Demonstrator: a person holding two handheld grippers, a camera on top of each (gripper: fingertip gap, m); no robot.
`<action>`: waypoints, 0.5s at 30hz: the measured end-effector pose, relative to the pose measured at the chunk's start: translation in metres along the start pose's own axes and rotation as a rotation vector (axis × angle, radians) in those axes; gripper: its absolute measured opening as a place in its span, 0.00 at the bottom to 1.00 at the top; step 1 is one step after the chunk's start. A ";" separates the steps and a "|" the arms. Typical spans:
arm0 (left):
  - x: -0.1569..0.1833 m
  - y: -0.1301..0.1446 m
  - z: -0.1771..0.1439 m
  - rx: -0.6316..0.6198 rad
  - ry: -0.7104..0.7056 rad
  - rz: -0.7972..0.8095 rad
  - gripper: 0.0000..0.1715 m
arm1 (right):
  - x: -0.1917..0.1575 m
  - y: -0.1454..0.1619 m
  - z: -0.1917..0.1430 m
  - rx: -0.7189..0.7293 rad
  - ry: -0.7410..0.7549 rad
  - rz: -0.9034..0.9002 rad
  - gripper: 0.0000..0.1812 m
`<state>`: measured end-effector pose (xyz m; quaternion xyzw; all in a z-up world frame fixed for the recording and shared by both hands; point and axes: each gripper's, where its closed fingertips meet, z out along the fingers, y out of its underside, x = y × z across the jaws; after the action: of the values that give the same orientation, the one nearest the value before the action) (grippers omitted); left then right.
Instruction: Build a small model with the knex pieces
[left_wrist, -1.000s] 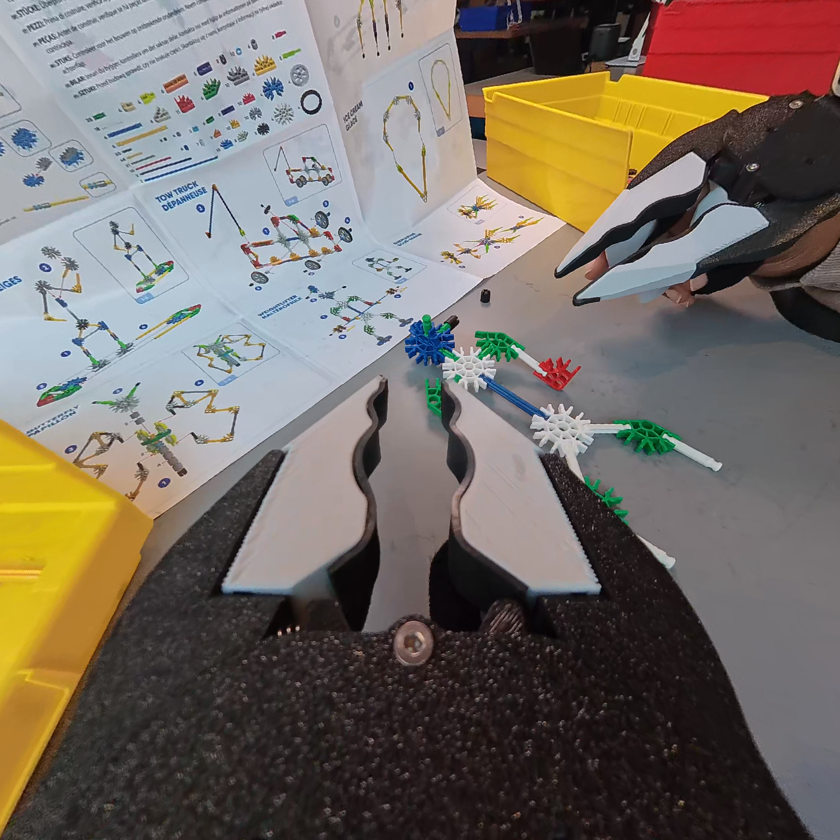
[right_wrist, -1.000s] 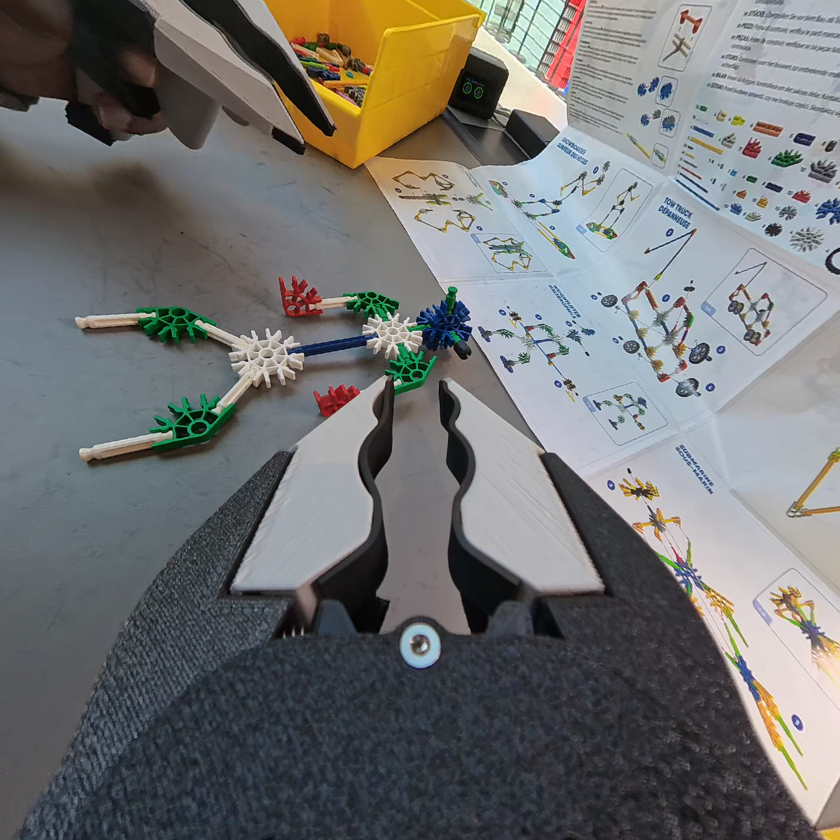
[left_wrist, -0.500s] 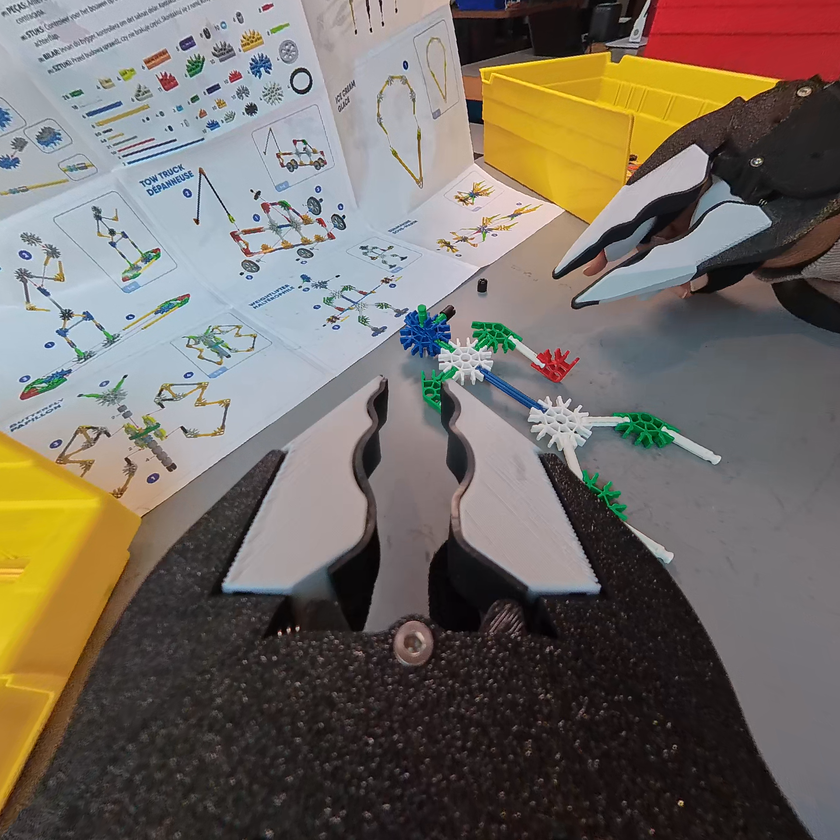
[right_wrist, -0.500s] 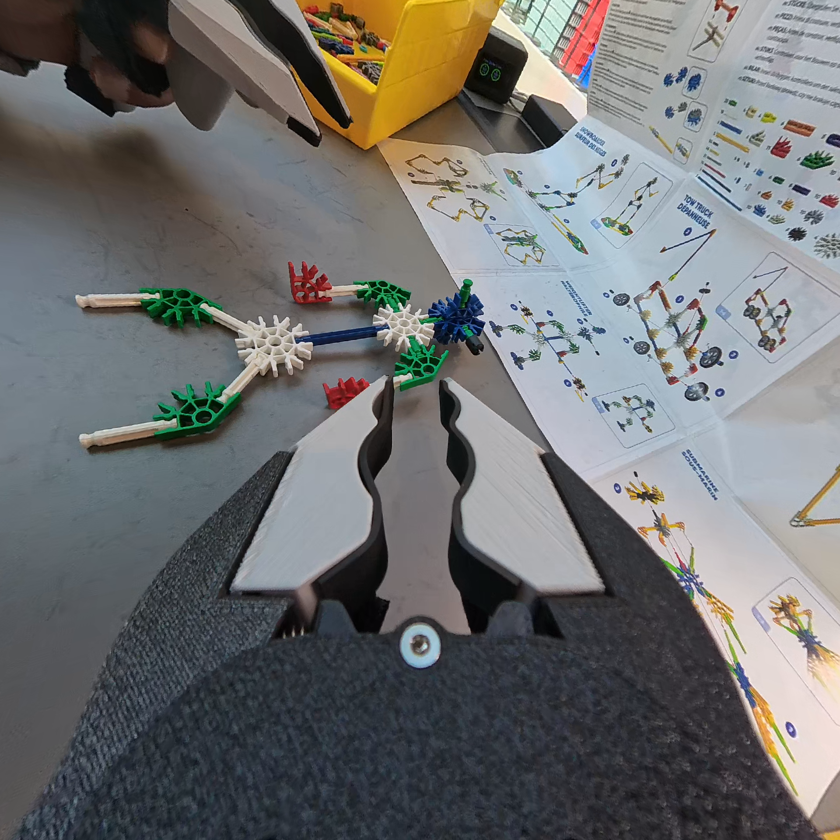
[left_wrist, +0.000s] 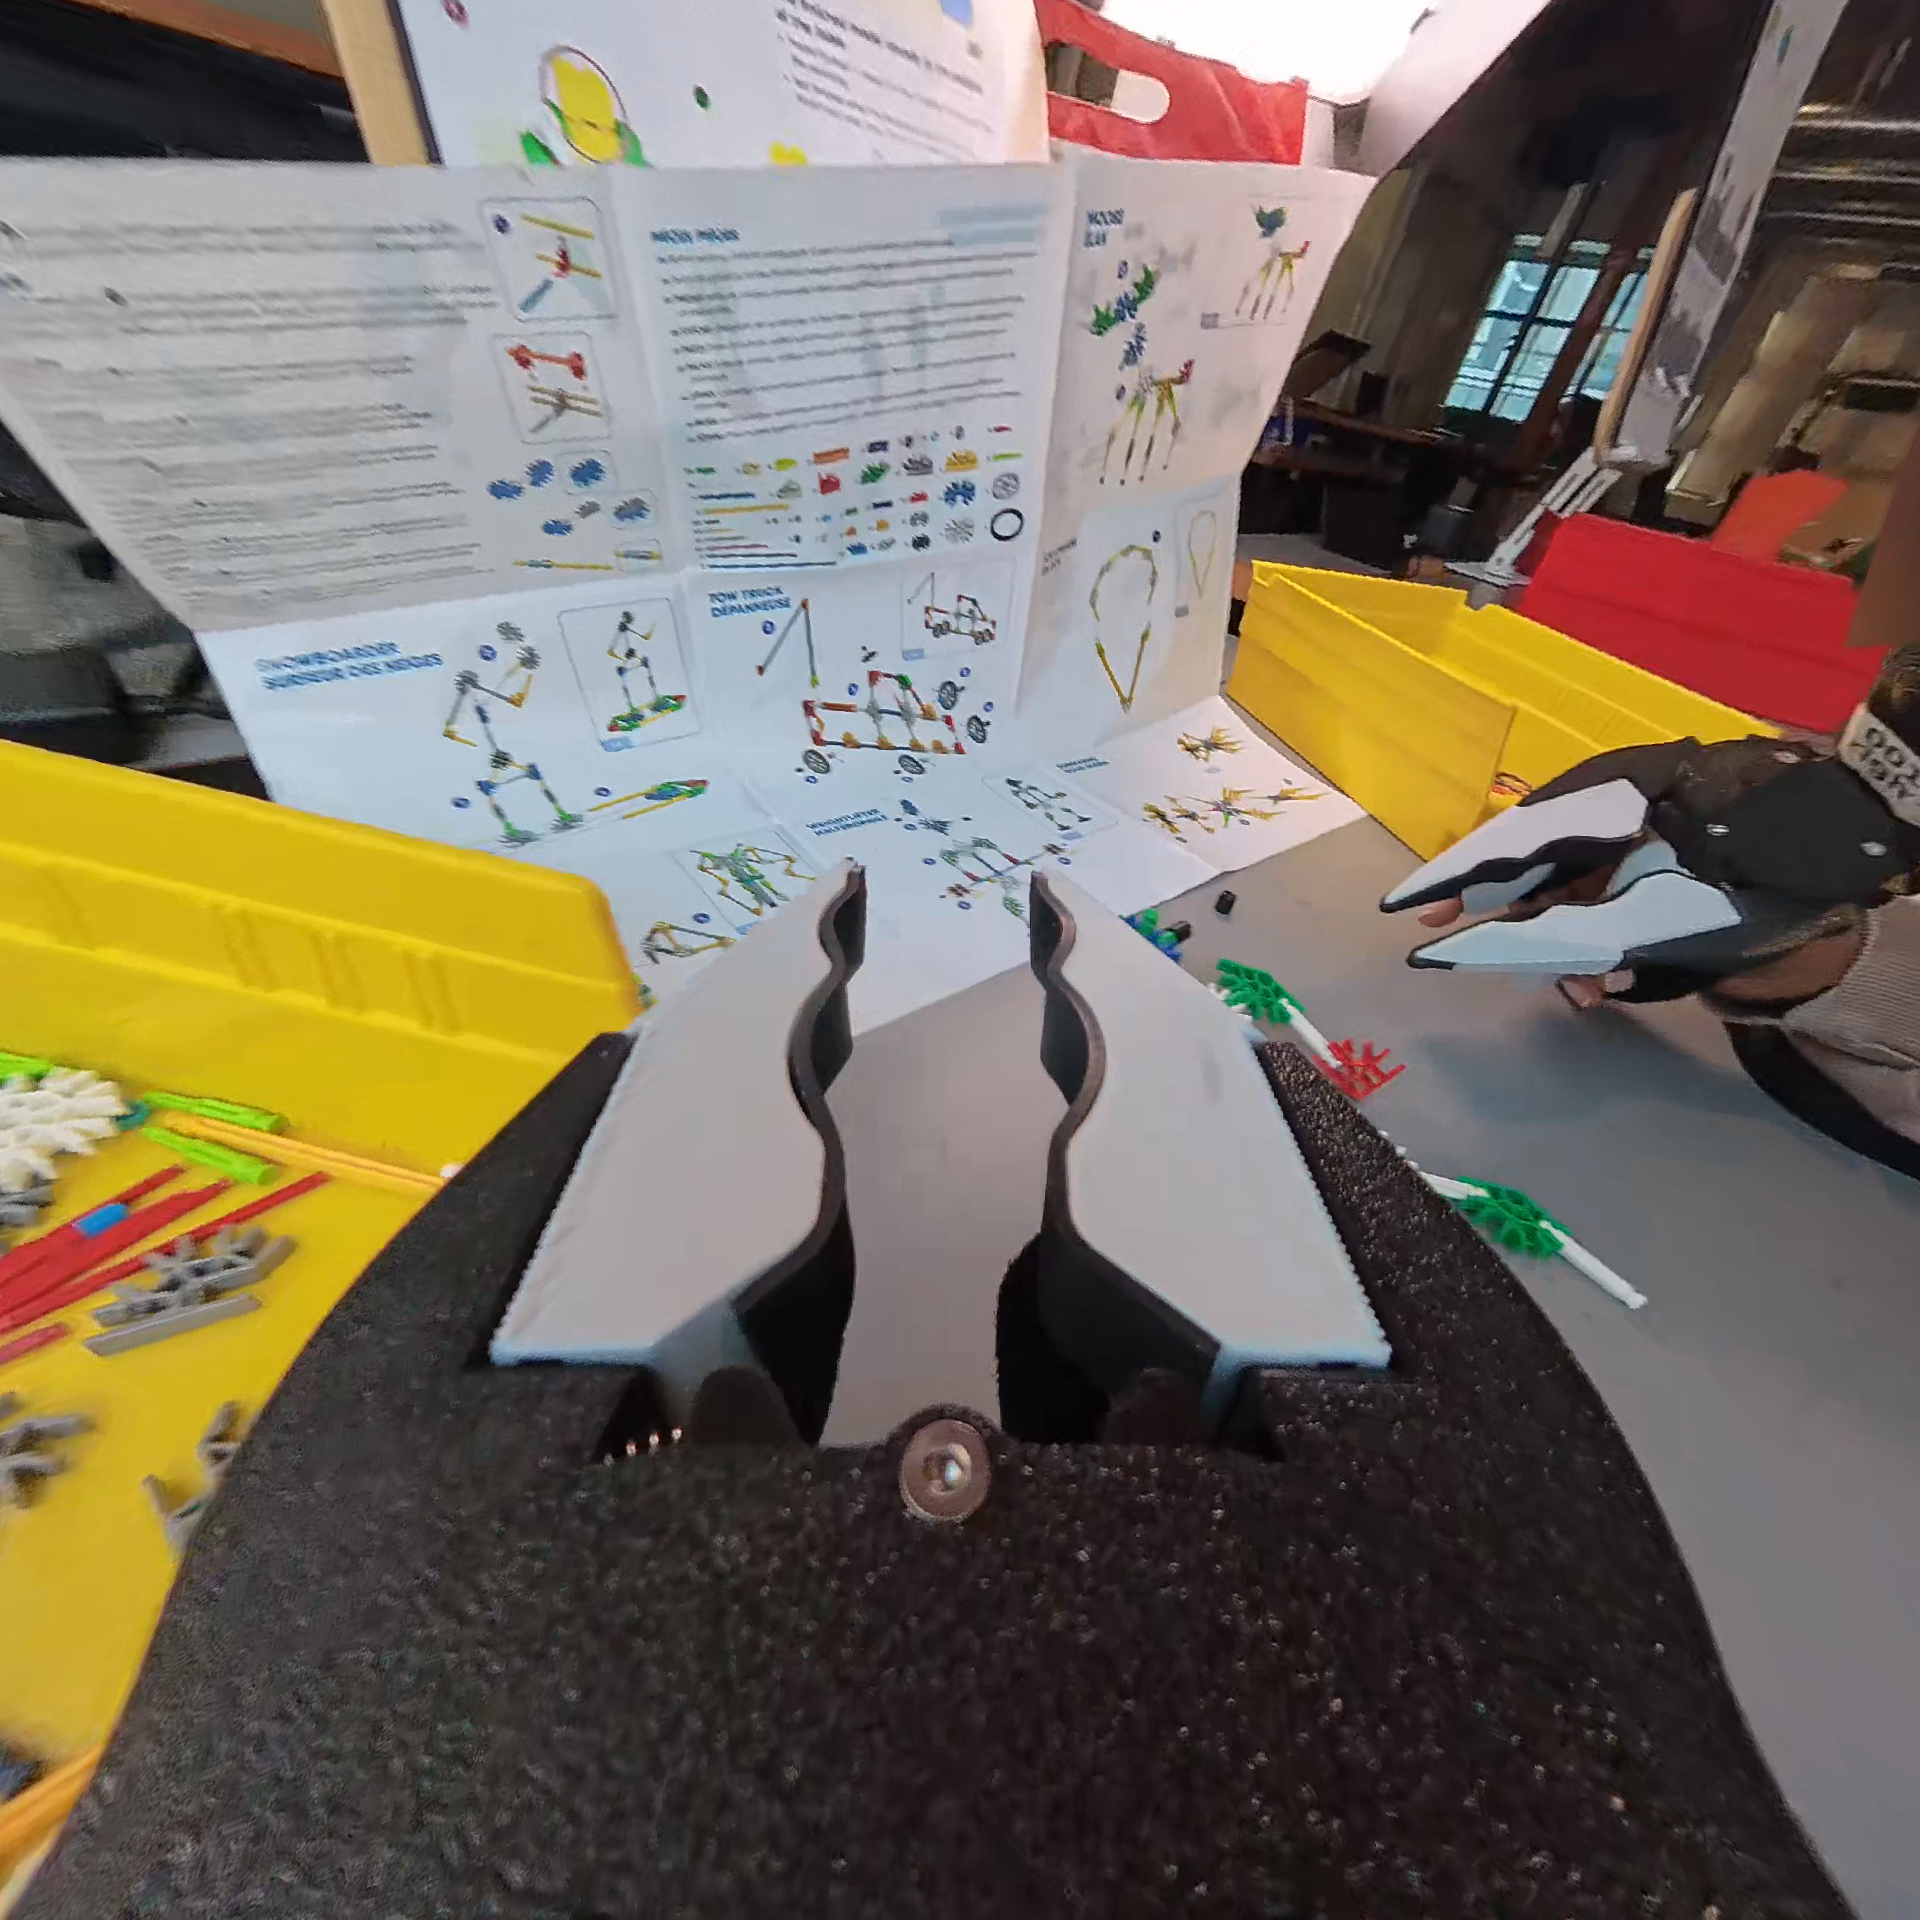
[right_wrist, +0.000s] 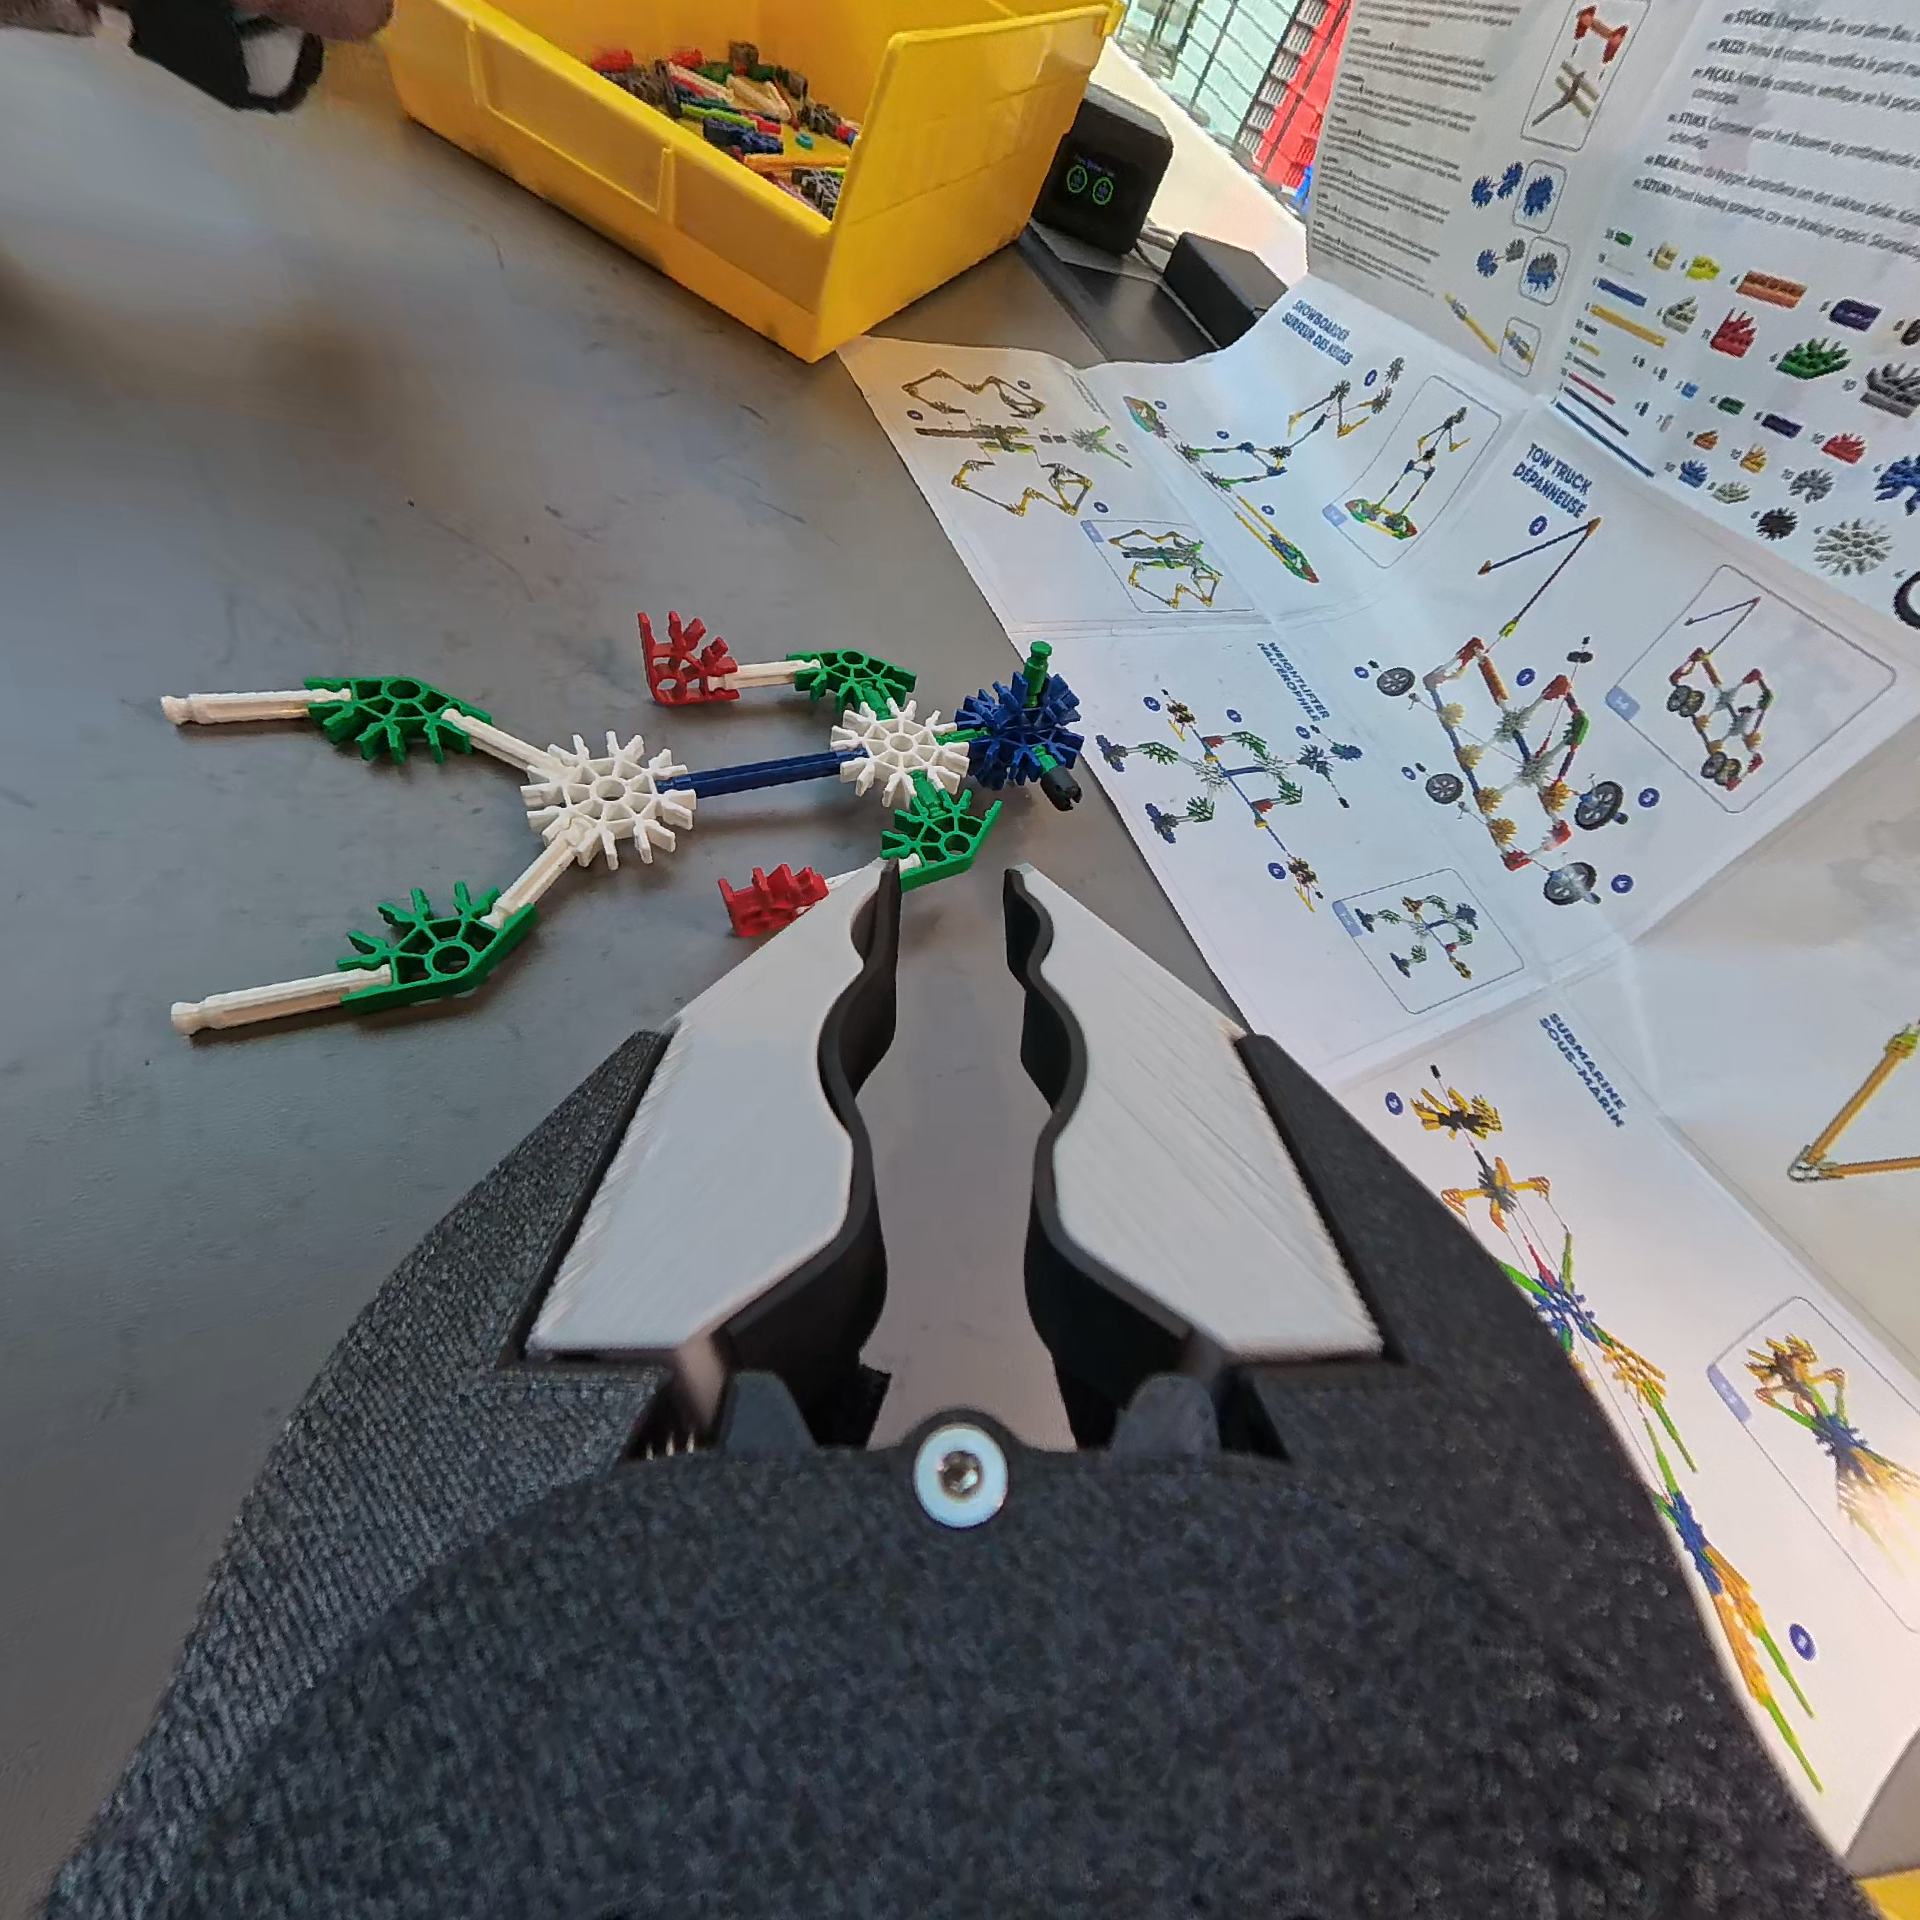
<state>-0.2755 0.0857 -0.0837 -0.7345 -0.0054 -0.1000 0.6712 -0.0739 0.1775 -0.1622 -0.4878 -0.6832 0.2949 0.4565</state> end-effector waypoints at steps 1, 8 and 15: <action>-0.007 -0.009 -0.007 0.017 -0.038 0.039 0.19 | 0.000 0.000 0.000 0.000 0.001 -0.003 0.10; -0.081 -0.084 -0.101 0.065 -0.376 0.173 0.22 | 0.004 -0.001 -0.001 0.009 0.015 0.019 0.10; -0.172 -0.040 -0.201 -0.250 -0.604 0.009 0.22 | 0.004 0.000 -0.001 0.005 0.011 0.022 0.10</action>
<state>-0.4780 -0.0869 -0.0554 -0.8076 -0.1886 0.1254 0.5444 -0.0732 0.1808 -0.1600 -0.4959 -0.6744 0.2991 0.4581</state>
